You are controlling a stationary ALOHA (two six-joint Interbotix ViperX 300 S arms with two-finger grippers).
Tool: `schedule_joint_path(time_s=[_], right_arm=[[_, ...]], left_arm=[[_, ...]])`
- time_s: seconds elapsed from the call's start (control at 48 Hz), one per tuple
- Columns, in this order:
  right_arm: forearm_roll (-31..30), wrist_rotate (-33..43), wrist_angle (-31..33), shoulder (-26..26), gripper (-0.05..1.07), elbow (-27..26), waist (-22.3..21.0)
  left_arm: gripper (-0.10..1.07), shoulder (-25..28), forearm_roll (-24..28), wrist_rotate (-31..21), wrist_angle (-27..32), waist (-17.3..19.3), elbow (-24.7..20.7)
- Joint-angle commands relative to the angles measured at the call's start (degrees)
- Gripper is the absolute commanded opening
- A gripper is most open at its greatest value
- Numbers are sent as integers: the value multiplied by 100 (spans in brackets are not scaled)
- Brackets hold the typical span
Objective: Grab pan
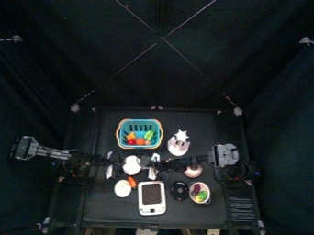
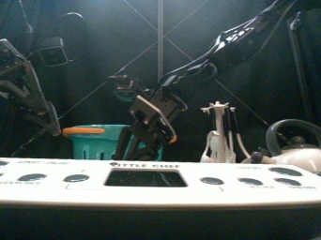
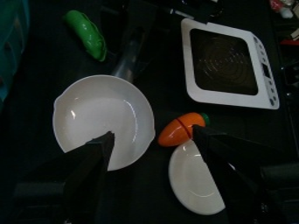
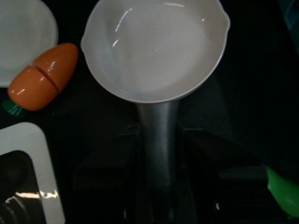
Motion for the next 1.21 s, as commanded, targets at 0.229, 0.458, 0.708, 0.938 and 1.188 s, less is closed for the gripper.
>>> schedule_joint_path(time_s=[0.229,0.458,0.708,0.938,1.188], right_arm=[[-88,-9,-62,-272,39,44,-35],[-105,9,-378,-299,28,281,-44],[-246,-9,-1055,-729,27,642,-62],[-281,0,-1389,-809,27,791,-176],[-316,-9,-1485,-949,27,896,-229]], left_arm=[[103,0,0,0,-26,18,-62],[103,0,-9,0,9,88,-62],[103,0,-9,0,9,97,-62],[103,141,-193,-18,-62,343,-26],[103,149,-316,-18,-132,422,97]])
